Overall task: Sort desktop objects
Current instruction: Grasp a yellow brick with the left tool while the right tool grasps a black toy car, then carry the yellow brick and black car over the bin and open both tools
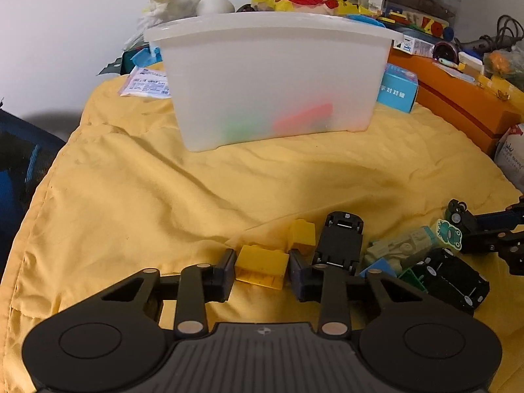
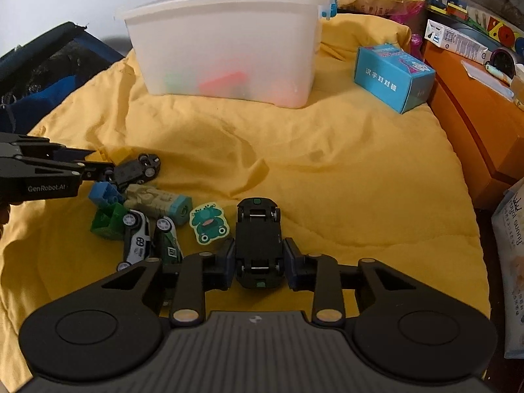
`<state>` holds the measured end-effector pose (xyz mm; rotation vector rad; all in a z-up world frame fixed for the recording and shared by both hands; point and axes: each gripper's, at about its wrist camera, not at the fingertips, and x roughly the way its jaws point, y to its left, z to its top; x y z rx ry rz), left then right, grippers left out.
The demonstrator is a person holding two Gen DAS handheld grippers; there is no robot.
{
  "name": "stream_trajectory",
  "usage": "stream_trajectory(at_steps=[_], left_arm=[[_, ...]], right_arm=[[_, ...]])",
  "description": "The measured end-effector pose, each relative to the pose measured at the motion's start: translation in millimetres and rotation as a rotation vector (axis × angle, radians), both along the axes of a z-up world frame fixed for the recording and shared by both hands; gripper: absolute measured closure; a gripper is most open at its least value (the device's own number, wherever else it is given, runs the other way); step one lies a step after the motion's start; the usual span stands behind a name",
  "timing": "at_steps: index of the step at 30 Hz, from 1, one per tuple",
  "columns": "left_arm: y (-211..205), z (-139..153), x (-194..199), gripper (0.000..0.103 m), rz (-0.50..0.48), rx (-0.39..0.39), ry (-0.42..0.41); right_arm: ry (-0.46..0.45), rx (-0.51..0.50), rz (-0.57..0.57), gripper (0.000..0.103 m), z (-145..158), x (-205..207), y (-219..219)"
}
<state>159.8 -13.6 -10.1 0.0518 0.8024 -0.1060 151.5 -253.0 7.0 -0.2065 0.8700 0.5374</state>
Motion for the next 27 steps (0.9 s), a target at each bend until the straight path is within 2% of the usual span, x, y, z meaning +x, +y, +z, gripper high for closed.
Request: stream_trajectory(at_steps=[7,14,21,27], left_arm=[[12.7,21.9,-10.5,0.065,0.045,-0.049,-0.053],[24.5,71.7,-6.0,0.065,0.084,-0.104,-0.131],[28.2,127.7,19.4,0.065,0.077,-0.139,-0.194],[29.0,170.5,57.2,0.065,0.064,-0.129,-0.246]], right_arm=[[-0.013,0.075,-0.051,0.07,21.4,0.2,-12.9],[-0.09,0.201,-0.062,0.07,74.4,17.4,-5.0],[-0.136,0.268,-0.047,0.07,127.7,56.0,16.4],[-0.153,0.259,-0.032,0.07,154.8,101.4,32.4]])
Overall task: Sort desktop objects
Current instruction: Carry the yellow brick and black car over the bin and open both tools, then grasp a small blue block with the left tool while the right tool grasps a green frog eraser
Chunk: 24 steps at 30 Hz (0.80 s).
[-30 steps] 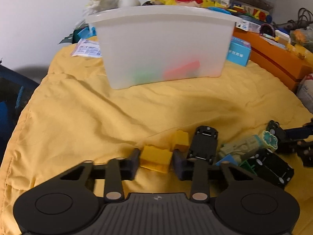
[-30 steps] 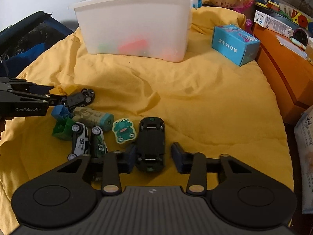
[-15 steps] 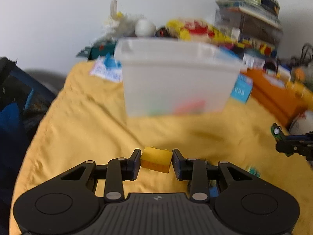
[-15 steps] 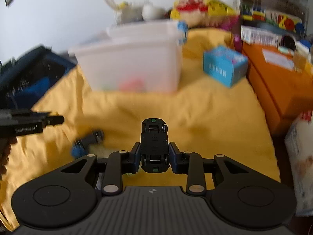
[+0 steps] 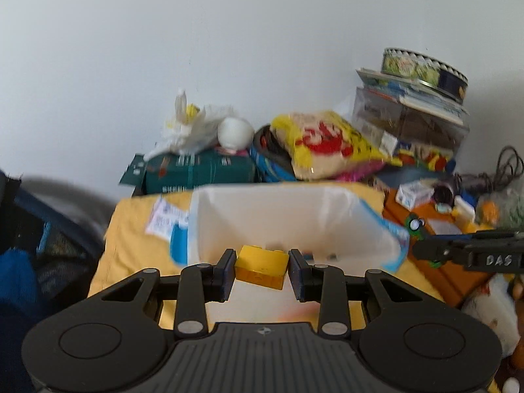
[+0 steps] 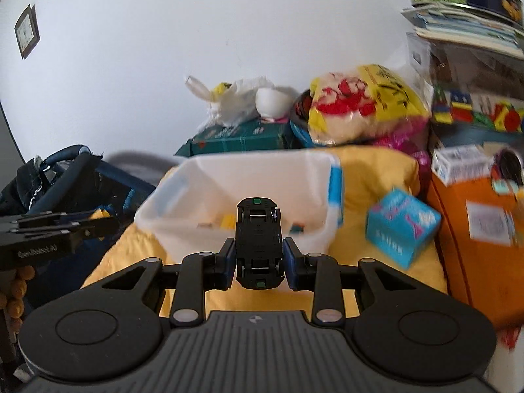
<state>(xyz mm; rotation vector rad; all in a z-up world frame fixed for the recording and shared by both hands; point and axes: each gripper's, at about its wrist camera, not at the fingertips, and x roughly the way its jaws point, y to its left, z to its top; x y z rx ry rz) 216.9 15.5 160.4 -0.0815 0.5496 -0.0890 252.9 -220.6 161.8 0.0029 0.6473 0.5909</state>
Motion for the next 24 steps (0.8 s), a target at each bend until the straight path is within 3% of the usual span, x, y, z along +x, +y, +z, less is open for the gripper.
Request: stream_trajectory(at_steps=[10,11,13,14,19,24], left_arm=[[1.2,5.7,86.9,0.065,0.072,0.029,0.065],[1.4,3.9,93.0,0.06,0.077,0.033,0.073],[2.6,-1.1,102.9,0.047,0.089,0.053,0.099],[2.8,-2.5,104.4,0.044,0.11,0.067,0.1],[7.5,-7.9,89.5,0.044,0.095,0.065,0.09],[1.7,-22.0,35.5,0.044,0.039,0.078,0.055]], right_arm=[[0.034,-0.098,-0.017,0.07,-5.6,67.0,37.2],[0.04,-0.112,-0.014,0.069,-7.3,72.1,41.8],[0.059,-0.128,-0.019,0.057,-9.5,80.1,47.0],[0.052,-0.13,-0.025,0.041,-9.8,82.0,47.8],[0.013,-0.109,-0.005,0.038,-6.9,72.9,39.8],[-0.01,-0.051,0.029,0.038,-10.1,32.0,17.1]])
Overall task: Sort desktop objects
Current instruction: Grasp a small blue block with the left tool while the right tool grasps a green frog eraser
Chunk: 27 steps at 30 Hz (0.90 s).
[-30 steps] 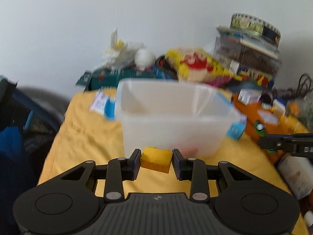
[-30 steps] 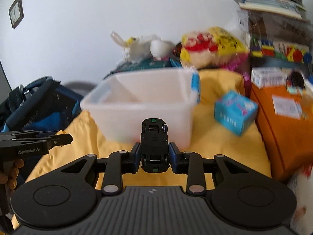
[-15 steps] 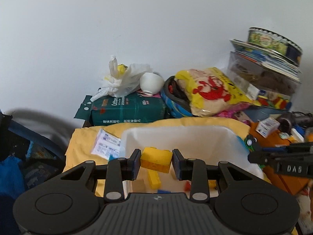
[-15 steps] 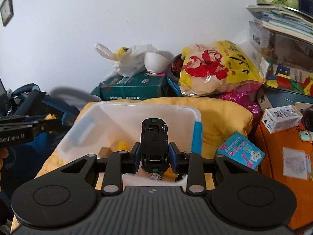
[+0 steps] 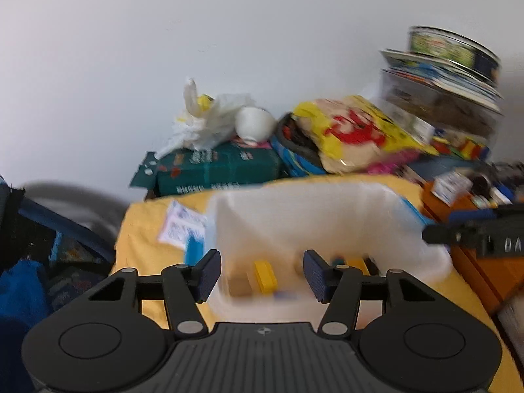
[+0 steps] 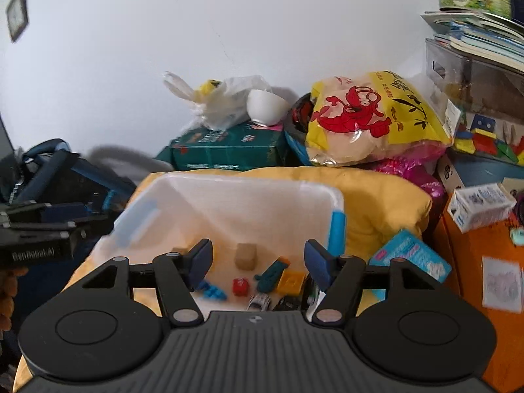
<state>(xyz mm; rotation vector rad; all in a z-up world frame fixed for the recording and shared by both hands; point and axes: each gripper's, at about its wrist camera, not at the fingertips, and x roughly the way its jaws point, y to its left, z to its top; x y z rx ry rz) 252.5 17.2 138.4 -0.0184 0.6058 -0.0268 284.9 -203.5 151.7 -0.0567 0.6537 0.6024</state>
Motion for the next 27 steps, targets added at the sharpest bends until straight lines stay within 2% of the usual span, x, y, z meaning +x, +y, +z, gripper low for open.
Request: stream_trajectory(at_steps=[2,5,10,14,21,22,24,25,26,27], left_arm=[[-3.6,-15.0,-30.9,0.044,-0.017,-0.015,0.017],[-11.4,-44.4,-76.7,0.044,-0.004,-0.027,0.048],[-36.6,-94.6,-124.3,0.044,-0.041,-0.057,0.176],[-55.3,-108.0,-133.6,0.044,-0.059,-0.054,0.19],[-70.6,-122.8,-122.2,0.044,-0.051,-0.074,0.226],[-71.6,-125.4,-121.0,0.047,-0.045,-0.07,0.231],[-70.4,-131.6,-119.6,0.059,-0.047,-0.082,0.243],[-68.5,-134.3,-118.7,0.07,-0.052,-0.1,0.251],[-66.8,-134.7,-118.6,0.075,-0.052,-0.121,0.245],[-66.6,-134.3,-118.4,0.075,-0.053,-0.128,0.244]], right_arm=[[-0.015,0.011,0.032,0.037,-8.4,-27.0,-11.3],[-0.03,-0.051,0.055,0.038,-36.1,-67.4,-24.0],[0.079,-0.147,0.092,0.041,-97.9,-115.7,-39.8],[0.106,-0.186,0.106,0.046,-122.3,-136.3,-43.3],[0.1,-0.207,0.114,0.052,-132.7,-143.0,-39.8],[0.094,-0.212,0.117,0.052,-133.8,-144.2,-39.2],[0.089,-0.218,0.119,0.052,-136.6,-145.5,-37.1],[0.086,-0.222,0.119,0.052,-137.3,-144.7,-36.2],[0.085,-0.224,0.119,0.052,-137.6,-143.0,-34.8],[0.084,-0.225,0.121,0.052,-138.8,-141.9,-33.4]])
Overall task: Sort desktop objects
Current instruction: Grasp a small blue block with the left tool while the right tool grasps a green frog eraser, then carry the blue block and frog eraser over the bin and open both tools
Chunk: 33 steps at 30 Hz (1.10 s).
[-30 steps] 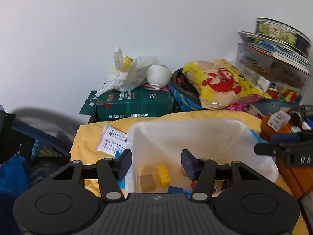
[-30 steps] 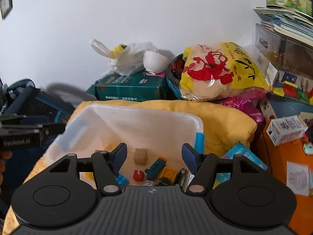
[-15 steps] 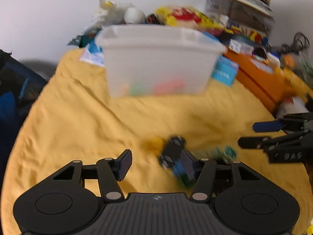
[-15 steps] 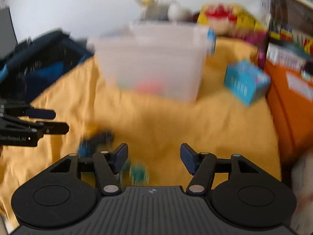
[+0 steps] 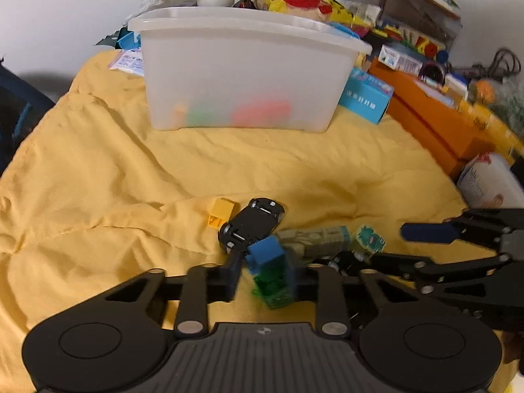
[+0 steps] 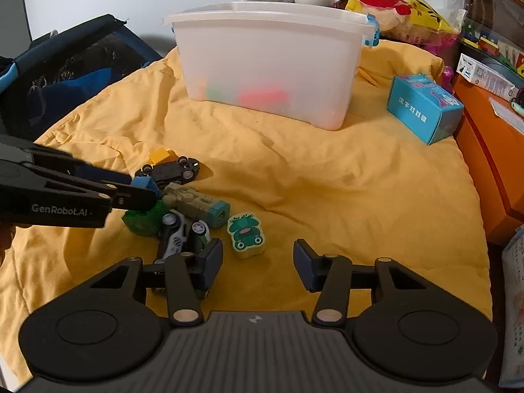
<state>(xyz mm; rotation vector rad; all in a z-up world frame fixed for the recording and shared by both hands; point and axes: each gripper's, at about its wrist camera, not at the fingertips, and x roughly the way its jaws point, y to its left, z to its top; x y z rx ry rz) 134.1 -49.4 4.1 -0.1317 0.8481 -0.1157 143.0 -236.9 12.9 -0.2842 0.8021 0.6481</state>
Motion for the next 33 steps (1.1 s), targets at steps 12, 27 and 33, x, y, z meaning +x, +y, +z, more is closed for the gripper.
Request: stream_trajectory(at_steps=[12,27,33], left_arm=[[-1.7,-4.5,10.8,0.072,0.005,-0.008,0.017],[44.8,55.5,0.5,0.075,0.07,-0.027,-0.119],[65.2,102.8,29.6,0.075,0.085,-0.004,-0.21]], right_arm=[[0.026,-0.038,0.047,0.074,-10.9,11.5,18.3],[-0.003,0.13,-0.069,0.074,37.9,11.7,-14.7],[-0.067,0.233,-0.092,0.074,87.5,47.4,-4.2]])
